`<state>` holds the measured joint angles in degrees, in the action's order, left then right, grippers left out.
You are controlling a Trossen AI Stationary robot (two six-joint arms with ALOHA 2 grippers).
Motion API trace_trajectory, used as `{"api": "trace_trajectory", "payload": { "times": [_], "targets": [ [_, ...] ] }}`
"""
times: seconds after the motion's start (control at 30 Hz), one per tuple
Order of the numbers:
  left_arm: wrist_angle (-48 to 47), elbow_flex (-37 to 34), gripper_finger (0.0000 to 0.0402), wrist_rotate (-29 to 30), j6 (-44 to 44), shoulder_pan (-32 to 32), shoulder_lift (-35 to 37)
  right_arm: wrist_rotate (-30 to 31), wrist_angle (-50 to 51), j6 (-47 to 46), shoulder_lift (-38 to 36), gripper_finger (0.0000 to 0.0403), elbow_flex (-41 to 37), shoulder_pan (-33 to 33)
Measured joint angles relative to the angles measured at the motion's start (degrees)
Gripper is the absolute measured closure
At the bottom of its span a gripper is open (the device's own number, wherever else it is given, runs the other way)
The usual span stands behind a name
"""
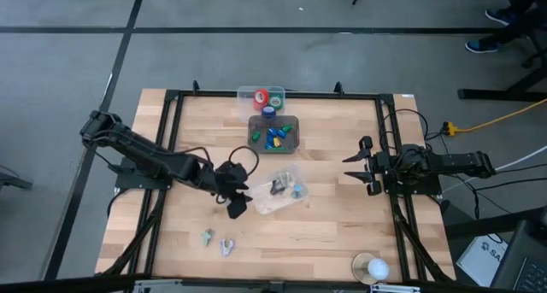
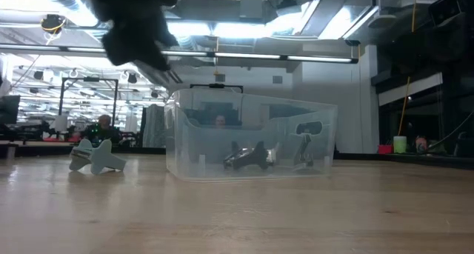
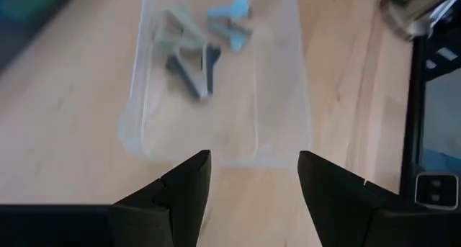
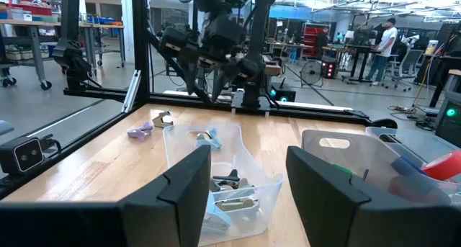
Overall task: Pick and place Stapler, Stapler remover, tape
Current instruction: Put the blue staple remover into the bottom transparent bin
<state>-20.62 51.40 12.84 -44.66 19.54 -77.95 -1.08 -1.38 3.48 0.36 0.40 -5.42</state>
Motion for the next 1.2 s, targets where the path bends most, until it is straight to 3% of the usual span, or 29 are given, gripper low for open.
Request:
{"api": "trace_trajectory", "payload": {
  "times": [0.23, 0.43, 0.83, 1.2],
  "targets": [
    [-7.0, 0.0, 0.0194, 0.6, -9.3, 3.5, 0.0, 0.0, 0.0, 0.0, 0.0, 0.0215, 0.0, 0.0],
    [-10.6, 0.0, 0.0194, 4.1, -14.1, 5.7, 0.0, 0.0, 0.0, 0.0, 0.0, 0.0215, 0.0, 0.0],
    [-15.4, -0.1, 0.0194, 4.5, -22.1, 10.4, 0.0, 0.0, 0.0, 0.0, 0.0, 0.0215, 0.0, 0.0],
    [-21.6, -0.4, 0.0194, 11.1, -34.3, 13.0, -0.2, 0.0, 0.0, 0.0, 0.0, 0.0215, 0.0, 0.0]
  ]
}}
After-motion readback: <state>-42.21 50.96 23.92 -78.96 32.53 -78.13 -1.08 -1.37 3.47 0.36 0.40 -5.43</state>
